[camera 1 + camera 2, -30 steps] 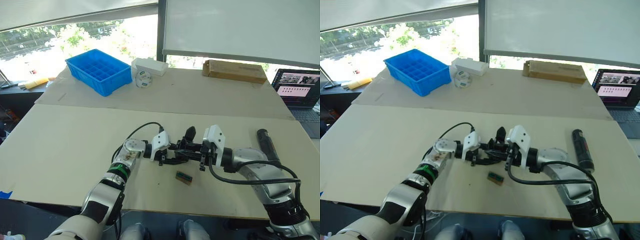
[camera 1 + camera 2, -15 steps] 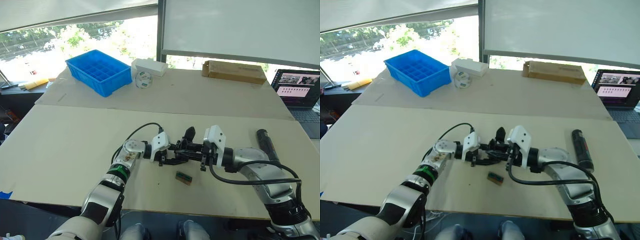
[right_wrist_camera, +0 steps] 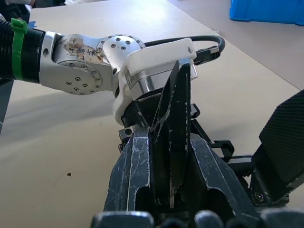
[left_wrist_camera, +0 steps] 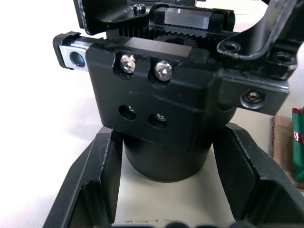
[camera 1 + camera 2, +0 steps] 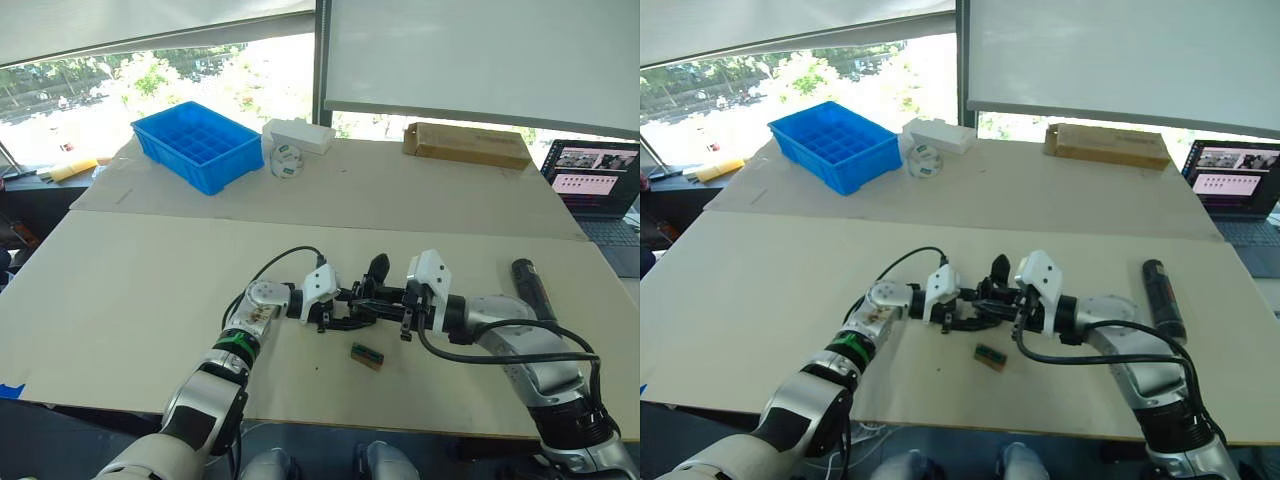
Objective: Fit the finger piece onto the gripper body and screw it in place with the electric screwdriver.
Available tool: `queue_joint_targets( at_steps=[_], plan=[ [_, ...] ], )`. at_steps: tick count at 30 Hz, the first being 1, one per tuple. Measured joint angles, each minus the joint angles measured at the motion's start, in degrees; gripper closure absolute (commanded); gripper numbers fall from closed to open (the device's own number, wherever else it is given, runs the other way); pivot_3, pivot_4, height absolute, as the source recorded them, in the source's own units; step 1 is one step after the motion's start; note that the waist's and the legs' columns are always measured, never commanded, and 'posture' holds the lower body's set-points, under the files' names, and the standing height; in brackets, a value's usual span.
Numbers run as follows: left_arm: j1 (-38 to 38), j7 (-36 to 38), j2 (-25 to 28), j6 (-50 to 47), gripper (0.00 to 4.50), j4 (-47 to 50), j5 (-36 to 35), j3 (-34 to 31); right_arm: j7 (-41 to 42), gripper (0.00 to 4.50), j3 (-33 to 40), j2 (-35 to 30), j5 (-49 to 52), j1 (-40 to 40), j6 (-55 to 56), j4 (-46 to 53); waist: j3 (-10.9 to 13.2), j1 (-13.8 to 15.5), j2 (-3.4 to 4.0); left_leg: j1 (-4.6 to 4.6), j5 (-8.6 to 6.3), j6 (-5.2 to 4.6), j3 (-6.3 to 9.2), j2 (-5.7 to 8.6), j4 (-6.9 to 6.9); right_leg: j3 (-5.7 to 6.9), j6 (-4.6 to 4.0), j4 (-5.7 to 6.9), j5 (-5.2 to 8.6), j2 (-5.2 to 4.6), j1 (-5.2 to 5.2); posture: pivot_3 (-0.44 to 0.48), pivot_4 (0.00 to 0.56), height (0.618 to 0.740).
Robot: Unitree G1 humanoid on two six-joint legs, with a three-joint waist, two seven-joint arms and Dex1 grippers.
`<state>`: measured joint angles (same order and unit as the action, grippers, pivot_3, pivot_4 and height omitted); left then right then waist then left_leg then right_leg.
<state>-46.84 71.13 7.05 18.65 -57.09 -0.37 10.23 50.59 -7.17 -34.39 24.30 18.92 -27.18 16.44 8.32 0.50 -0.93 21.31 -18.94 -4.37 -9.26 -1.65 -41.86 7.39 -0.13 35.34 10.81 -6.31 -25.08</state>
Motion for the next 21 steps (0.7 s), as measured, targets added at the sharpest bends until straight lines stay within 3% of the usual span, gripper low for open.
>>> queue_joint_targets(
  at_steps=[21],
  plan=[
    [0.5,-0.6,0.2,-0.3,2.22,0.1,0.0,0.6,0.6,4.09,-2.1,-2.0,0.2,3.5,-7.4,-0.7,-0.7,-0.1,-0.07,-0.11,-0.01,0.00,0.05,-0.06,0.03,0.03,-0.05,-0.02,0.01,-0.18,0.06,0.000,0.150,0.740]
  ],
)
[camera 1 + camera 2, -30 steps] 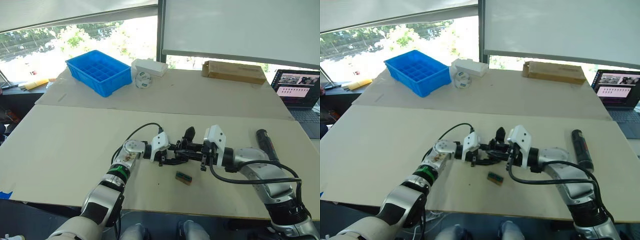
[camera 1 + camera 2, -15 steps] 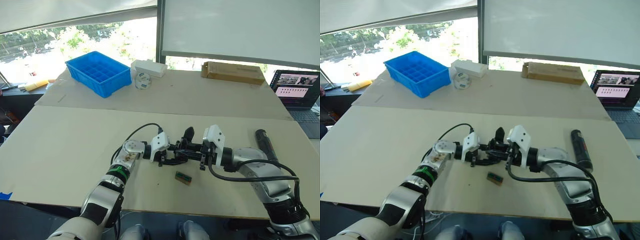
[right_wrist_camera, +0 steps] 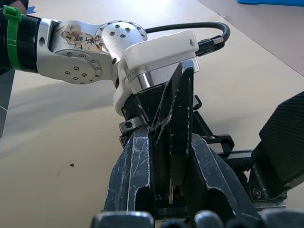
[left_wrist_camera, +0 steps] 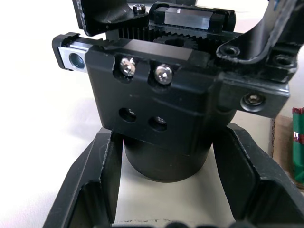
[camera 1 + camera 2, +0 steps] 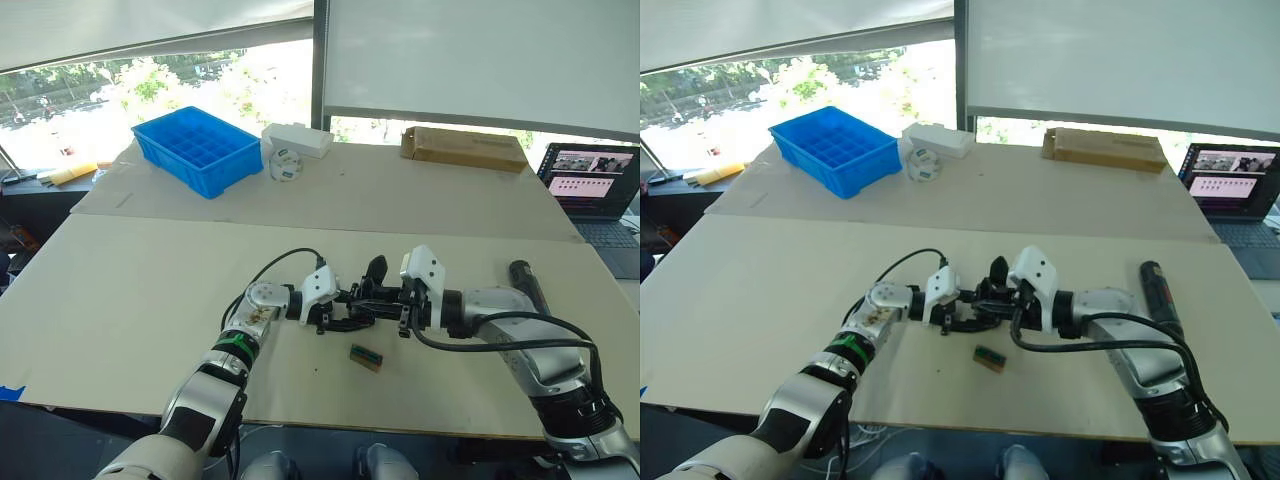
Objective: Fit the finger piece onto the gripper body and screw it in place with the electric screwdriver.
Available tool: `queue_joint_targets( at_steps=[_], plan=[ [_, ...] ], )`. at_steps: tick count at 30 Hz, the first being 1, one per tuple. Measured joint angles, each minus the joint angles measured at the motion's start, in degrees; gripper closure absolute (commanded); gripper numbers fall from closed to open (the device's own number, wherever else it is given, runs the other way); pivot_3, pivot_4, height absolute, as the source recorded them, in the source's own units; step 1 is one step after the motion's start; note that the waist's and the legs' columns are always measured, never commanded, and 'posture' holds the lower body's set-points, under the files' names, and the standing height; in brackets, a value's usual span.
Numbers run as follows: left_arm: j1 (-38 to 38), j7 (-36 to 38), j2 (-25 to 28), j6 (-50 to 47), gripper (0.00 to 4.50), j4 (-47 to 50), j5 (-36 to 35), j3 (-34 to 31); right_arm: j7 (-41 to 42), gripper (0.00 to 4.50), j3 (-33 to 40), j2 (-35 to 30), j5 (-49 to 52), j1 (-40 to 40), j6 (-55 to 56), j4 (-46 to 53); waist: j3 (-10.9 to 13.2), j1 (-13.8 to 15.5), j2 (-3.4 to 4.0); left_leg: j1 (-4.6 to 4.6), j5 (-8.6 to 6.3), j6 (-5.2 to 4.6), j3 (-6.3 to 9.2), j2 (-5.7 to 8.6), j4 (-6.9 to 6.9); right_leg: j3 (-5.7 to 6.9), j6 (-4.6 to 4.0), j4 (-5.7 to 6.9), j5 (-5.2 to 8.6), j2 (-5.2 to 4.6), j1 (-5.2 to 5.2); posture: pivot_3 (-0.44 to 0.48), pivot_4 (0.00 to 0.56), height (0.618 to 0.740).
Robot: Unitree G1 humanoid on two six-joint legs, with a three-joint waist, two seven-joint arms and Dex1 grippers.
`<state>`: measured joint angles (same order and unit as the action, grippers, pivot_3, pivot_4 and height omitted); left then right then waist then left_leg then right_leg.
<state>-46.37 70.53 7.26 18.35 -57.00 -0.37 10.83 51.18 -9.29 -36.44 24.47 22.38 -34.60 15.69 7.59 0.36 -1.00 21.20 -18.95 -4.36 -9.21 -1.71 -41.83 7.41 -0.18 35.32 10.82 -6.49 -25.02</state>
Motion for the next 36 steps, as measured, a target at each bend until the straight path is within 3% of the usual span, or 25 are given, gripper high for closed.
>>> queue_joint_targets(
  at_steps=[27,29,36],
  plan=[
    [0.4,-0.2,0.2,-0.2,2.22,0.1,0.0,0.2,-0.4,4.09,-0.4,-0.1,-0.5,0.2,0.1,0.6,-0.4,-0.2,0.10,-0.01,-0.01,0.01,0.02,-0.08,0.05,-0.02,-0.07,-0.09,0.00,-0.10,0.00,0.000,0.150,0.740],
    [0.4,-0.2,0.2,-0.1,2.22,0.2,0.0,0.2,-0.1,3.06,-0.2,-0.1,-0.5,-0.3,1.6,0.9,-0.4,-0.2,0.10,0.01,-0.01,0.01,0.01,-0.08,0.08,-0.02,-0.07,-0.13,0.00,-0.09,-0.02,0.000,0.150,0.740],
    [0.6,0.0,0.6,0.0,2.22,0.5,-0.3,0.0,1.5,0.62,0.8,0.2,-1.8,-3.0,8.5,0.3,-0.4,-0.3,0.17,0.12,0.00,0.01,-0.02,-0.06,0.08,0.04,-0.07,-0.12,-0.01,0.06,-0.11,0.000,0.150,0.740]
  ],
)
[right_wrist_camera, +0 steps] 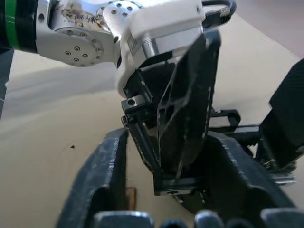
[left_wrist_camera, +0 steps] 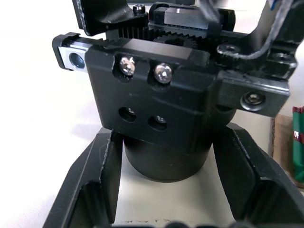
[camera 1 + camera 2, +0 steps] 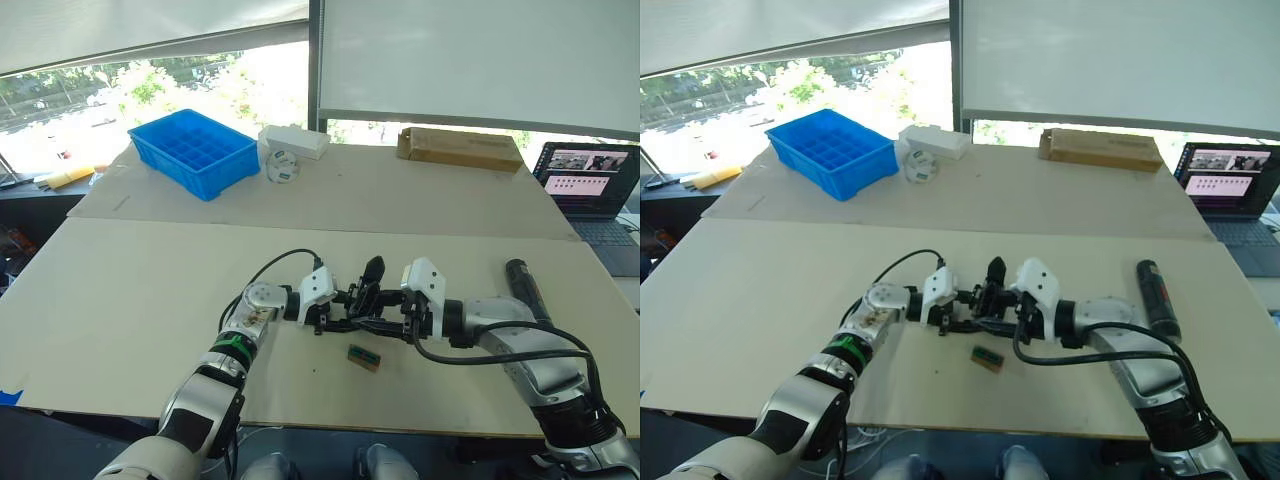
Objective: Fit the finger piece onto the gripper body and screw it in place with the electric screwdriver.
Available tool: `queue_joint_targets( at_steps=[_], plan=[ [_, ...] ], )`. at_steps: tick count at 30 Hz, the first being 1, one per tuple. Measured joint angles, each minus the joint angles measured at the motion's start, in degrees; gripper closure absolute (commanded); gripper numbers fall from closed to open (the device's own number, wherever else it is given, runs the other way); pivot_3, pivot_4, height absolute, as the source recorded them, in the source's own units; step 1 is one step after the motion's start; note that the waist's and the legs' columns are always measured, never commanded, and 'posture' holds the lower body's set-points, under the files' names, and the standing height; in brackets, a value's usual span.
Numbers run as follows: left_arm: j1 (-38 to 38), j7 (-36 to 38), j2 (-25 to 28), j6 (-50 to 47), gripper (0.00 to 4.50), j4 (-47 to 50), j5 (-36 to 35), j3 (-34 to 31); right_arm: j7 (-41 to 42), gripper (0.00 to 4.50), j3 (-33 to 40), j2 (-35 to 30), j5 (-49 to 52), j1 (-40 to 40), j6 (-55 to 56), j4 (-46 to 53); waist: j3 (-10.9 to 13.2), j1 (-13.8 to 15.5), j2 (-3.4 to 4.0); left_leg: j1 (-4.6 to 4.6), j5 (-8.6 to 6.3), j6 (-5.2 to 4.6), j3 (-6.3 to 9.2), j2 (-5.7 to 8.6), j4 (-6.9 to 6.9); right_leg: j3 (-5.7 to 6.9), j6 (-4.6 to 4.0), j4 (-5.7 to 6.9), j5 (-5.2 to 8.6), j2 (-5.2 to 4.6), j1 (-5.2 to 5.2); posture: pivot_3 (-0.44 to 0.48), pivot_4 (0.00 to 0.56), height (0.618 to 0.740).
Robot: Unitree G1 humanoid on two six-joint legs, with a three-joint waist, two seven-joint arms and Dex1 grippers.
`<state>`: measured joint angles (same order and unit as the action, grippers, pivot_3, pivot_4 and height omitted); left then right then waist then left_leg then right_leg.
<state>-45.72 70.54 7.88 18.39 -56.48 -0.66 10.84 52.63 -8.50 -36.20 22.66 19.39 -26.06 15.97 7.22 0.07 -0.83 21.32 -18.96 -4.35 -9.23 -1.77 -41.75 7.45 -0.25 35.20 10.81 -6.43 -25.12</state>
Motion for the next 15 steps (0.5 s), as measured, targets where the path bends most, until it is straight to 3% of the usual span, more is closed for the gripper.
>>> queue_joint_targets(
  at_steps=[2,13,15],
  plan=[
    [0.0,0.0,0.0,0.0,2.22,0.0,0.0,0.0,-0.1,0.03,1.0,0.8,0.0,0.0,2.4,0.0,0.0,0.0,0.00,0.00,0.00,0.00,0.00,0.00,0.00,0.00,0.00,0.00,0.00,0.02,0.00,0.000,0.150,0.740],
    [0.3,-0.7,-0.3,-0.1,2.22,0.0,-0.4,-0.2,2.3,0.03,5.5,5.8,3.8,-1.1,11.2,1.2,0.0,-0.1,0.01,-0.01,0.00,0.00,0.00,0.00,0.00,0.00,0.01,0.00,0.00,0.09,0.01,0.000,0.150,0.740],
    [0.3,-0.4,-0.3,-0.8,1.17,0.0,-0.6,-0.4,2.3,0.00,6.7,5.8,4.7,-1.6,11.3,2.1,0.0,-0.1,0.01,-0.01,0.00,0.00,0.01,0.00,0.00,-0.01,0.00,0.00,0.00,0.08,0.01,0.000,0.150,0.740]
  ],
)
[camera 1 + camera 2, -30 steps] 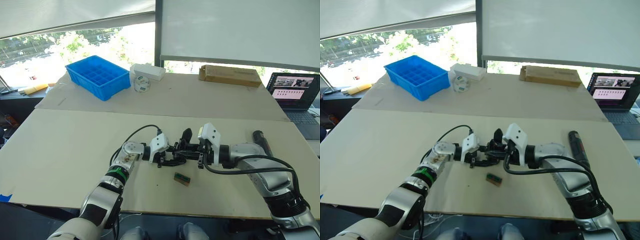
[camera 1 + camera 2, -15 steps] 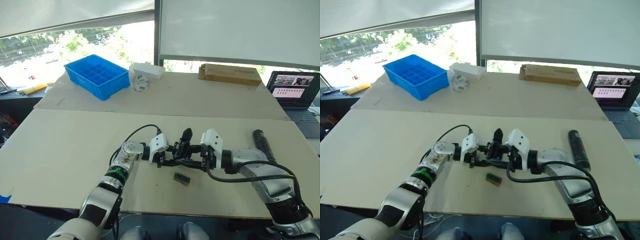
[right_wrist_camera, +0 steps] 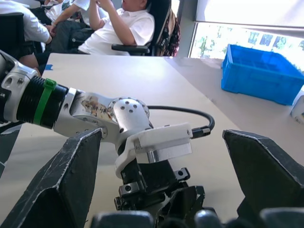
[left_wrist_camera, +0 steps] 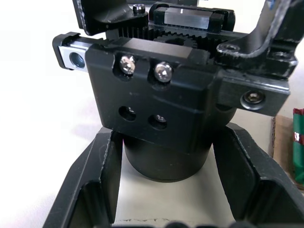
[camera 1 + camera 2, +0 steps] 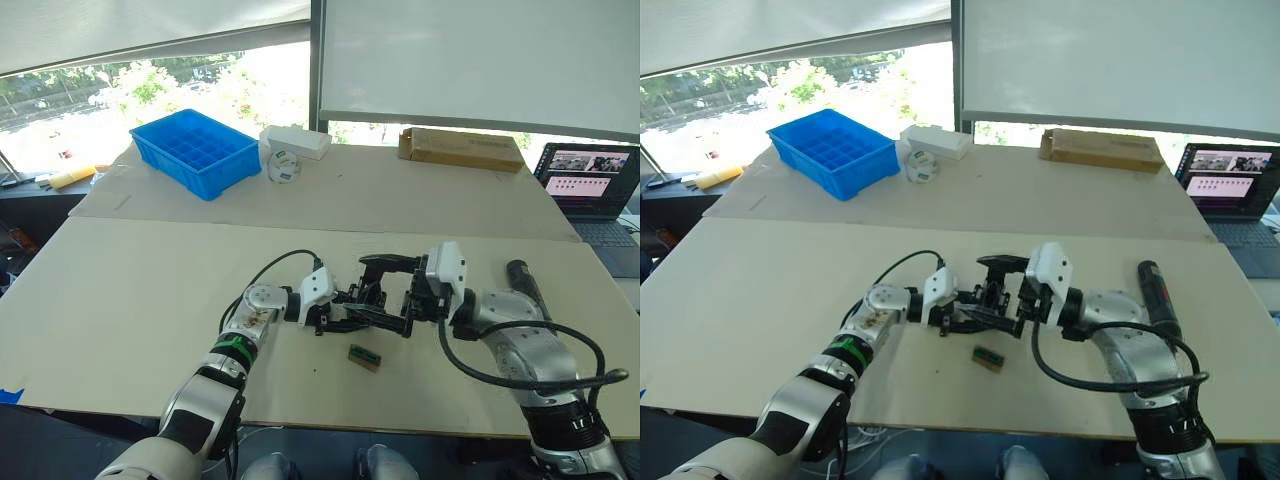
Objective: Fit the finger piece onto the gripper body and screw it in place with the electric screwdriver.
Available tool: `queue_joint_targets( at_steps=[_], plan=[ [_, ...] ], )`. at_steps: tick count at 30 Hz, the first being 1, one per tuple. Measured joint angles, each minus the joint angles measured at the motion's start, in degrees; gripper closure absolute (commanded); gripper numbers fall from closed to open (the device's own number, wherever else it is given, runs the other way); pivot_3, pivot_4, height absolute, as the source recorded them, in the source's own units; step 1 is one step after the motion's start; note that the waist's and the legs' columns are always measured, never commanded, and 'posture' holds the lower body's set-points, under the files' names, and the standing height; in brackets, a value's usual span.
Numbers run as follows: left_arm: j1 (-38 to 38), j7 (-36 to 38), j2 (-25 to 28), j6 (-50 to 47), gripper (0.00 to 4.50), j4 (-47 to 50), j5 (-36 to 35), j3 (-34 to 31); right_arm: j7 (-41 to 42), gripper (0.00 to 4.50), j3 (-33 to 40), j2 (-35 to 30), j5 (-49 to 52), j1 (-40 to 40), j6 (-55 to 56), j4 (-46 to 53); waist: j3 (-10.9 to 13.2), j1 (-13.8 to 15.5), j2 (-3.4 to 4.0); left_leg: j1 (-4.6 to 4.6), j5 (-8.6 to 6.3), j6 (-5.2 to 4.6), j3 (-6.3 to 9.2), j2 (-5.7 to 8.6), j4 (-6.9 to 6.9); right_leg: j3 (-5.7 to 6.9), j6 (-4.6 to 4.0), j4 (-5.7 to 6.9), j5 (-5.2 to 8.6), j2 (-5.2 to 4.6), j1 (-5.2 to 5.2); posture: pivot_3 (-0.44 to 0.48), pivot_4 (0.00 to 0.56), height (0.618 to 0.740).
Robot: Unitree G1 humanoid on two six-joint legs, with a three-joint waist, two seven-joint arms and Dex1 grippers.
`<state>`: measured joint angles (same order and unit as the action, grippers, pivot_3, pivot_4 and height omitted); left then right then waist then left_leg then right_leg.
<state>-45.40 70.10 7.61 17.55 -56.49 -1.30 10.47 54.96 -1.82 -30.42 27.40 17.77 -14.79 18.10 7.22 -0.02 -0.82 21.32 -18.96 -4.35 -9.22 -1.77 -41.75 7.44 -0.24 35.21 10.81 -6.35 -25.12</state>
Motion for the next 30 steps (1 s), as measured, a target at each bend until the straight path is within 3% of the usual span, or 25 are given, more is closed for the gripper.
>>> queue_joint_targets(
  at_steps=[3,8,12,16,19,23,30],
  plan=[
    [-0.2,0.1,0.3,-0.9,0.06,0.0,-0.1,-0.3,0.0,0.00,2.0,-1.5,1.2,-1.2,-0.1,1.9,0.0,0.0,0.06,-0.01,0.00,0.00,0.00,0.00,0.00,-0.01,0.00,0.01,0.00,-0.03,-0.01,0.000,0.150,0.740],
    [0.6,1.5,2.5,-2.7,0.06,1.9,-1.3,-0.9,0.0,0.00,6.8,-5.8,4.6,-3.0,-1.4,6.4,0.1,-0.5,0.13,-0.02,0.01,0.03,0.00,-0.08,0.02,-0.08,-0.07,0.00,-0.02,-0.13,-0.04,0.000,0.150,0.740],
    [4.3,6.0,9.8,-4.8,0.06,7.4,-4.1,-2.7,-1.1,0.00,17.0,-11.3,8.8,-10.2,-4.8,10.6,0.1,-0.9,0.14,-0.06,0.06,0.15,0.00,-0.12,0.16,-0.14,-0.19,0.02,0.00,-0.11,-0.09,0.000,0.150,0.740],
    [8.0,9.7,17.6,-9.8,0.06,11.8,-7.9,-6.2,-3.7,0.00,27.4,-11.8,11.1,-21.7,-7.1,13.6,0.2,-0.5,0.21,-0.08,0.10,0.23,0.02,-0.14,0.23,-0.21,-0.23,0.04,0.03,-0.10,-0.10,0.000,0.150,0.740],
    [11.3,12.6,21.5,-15.0,0.06,17.8,-12.6,-9.6,-5.6,0.00,34.5,-9.2,10.9,-30.9,-6.8,14.9,0.2,0.2,0.22,-0.02,0.08,0.21,0.02,-0.11,0.21,-0.24,-0.18,0.01,0.04,-0.06,-0.08,0.000,0.150,0.740],
    [17.2,13.7,24.1,-20.0,0.06,32.7,-20.6,-14.5,-8.1,0.00,42.4,-0.6,6.2,-44.1,-1.3,14.9,0.2,1.0,0.29,-0.01,0.04,0.15,0.04,-0.03,0.21,-0.35,0.01,-0.02,0.14,-0.06,-0.04,0.000,0.150,0.740],
    [21.2,8.9,25.2,-27.0,0.06,47.9,-28.3,-18.3,-17.1,0.00,45.8,9.5,-1.5,-52.0,4.6,10.1,0.3,0.4,0.41,-0.18,-0.01,0.47,-0.01,-0.05,0.40,-0.55,0.42,0.02,0.39,-0.06,-0.04,0.000,0.150,0.740]
  ],
)
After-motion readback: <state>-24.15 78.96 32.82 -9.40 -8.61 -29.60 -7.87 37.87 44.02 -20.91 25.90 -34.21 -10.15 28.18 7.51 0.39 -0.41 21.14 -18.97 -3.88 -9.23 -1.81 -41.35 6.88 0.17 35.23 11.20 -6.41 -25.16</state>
